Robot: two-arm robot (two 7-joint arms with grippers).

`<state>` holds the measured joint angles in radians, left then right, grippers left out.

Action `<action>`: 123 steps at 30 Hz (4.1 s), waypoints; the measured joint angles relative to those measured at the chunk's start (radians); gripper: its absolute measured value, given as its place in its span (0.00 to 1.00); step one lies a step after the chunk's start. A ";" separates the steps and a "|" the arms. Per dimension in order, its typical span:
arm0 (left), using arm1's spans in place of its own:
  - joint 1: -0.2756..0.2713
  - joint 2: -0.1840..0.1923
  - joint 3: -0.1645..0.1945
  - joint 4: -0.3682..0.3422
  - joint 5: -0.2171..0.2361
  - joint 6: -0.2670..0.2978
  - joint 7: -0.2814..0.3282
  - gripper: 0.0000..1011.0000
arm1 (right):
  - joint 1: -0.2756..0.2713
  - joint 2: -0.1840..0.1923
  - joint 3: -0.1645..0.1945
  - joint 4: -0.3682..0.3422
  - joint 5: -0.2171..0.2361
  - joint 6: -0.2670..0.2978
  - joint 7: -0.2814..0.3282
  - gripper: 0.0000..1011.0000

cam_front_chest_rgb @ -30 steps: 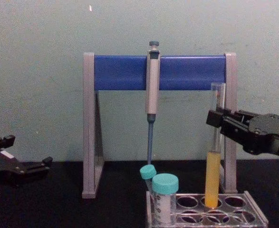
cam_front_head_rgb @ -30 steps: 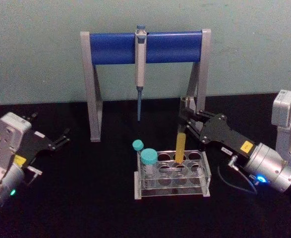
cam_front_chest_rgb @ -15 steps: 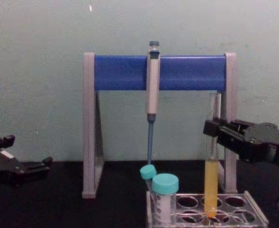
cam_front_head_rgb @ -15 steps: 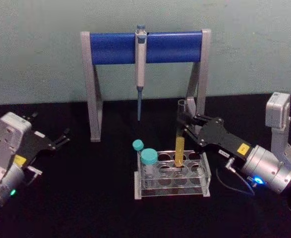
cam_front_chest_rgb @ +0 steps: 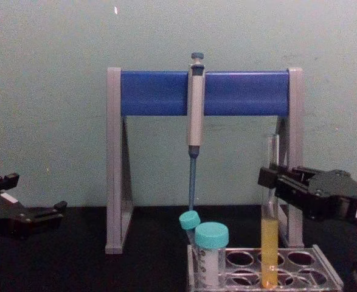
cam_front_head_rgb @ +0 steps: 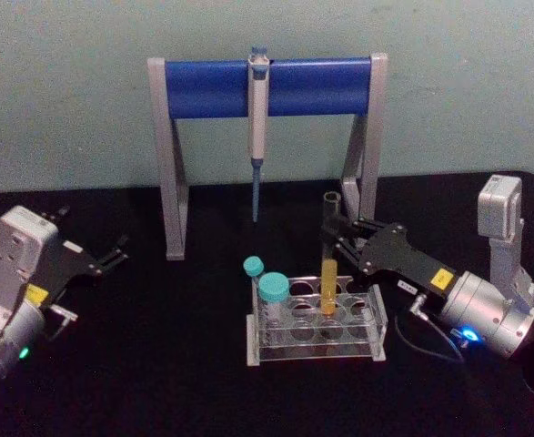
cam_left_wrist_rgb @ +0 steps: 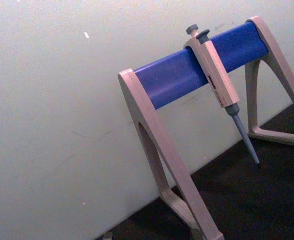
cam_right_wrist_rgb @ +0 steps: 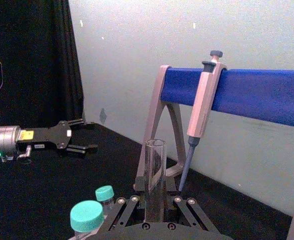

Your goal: Pick up the test tube from the test tube rack, shake it, then place it back into the test tube rack.

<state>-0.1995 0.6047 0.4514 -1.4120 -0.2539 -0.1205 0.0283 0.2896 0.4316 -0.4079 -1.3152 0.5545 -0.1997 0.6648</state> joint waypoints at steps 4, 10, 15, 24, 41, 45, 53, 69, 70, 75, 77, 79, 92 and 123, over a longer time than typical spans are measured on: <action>0.000 0.000 0.000 0.000 0.000 0.000 0.000 0.99 | 0.003 -0.002 -0.002 0.008 -0.002 0.003 0.001 0.23; 0.000 0.000 0.000 0.000 0.000 0.000 0.000 0.99 | 0.008 -0.005 -0.008 0.019 -0.007 0.009 0.002 0.23; 0.000 0.000 0.000 0.000 0.000 0.000 0.000 0.99 | 0.011 -0.006 -0.012 0.027 -0.010 0.015 0.003 0.23; 0.000 0.000 0.000 0.000 0.000 0.000 0.000 0.99 | 0.016 -0.008 -0.016 0.038 -0.013 0.024 0.003 0.23; 0.000 0.000 0.000 0.000 0.000 0.000 0.000 0.99 | 0.019 -0.007 -0.020 0.045 -0.014 0.034 0.000 0.23; 0.000 0.000 0.000 0.000 0.000 0.000 0.000 0.99 | 0.019 -0.006 -0.022 0.041 -0.019 0.041 -0.008 0.23; 0.000 0.000 0.000 0.000 0.000 0.000 0.000 0.99 | 0.019 -0.006 -0.022 0.040 -0.020 0.041 -0.009 0.23; 0.000 0.000 0.000 0.000 0.000 0.000 0.000 0.99 | 0.018 -0.005 -0.021 0.041 -0.021 0.041 -0.007 0.27; 0.000 0.000 0.000 0.000 0.000 0.000 0.000 0.99 | 0.018 -0.005 -0.021 0.041 -0.021 0.041 -0.007 0.29; 0.000 0.000 0.000 0.000 0.000 0.000 0.000 0.99 | 0.018 -0.006 -0.021 0.041 -0.021 0.041 -0.006 0.44; 0.000 0.000 0.000 0.000 0.000 0.000 0.000 0.99 | 0.018 -0.006 -0.021 0.041 -0.021 0.041 -0.006 0.52; 0.000 0.000 0.000 0.000 0.000 0.000 0.000 0.99 | 0.018 -0.006 -0.021 0.041 -0.020 0.040 -0.006 0.56; 0.000 0.000 0.000 0.000 0.000 0.000 0.000 0.99 | 0.018 -0.006 -0.021 0.041 -0.020 0.040 -0.006 0.95; 0.000 0.000 0.000 0.000 0.000 0.000 0.000 0.99 | -0.188 -0.027 0.166 -0.267 -0.259 0.156 -0.559 0.99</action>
<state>-0.1995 0.6047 0.4514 -1.4120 -0.2539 -0.1205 0.0283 0.1018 0.4049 -0.2419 -1.5821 0.2955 -0.0434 0.1058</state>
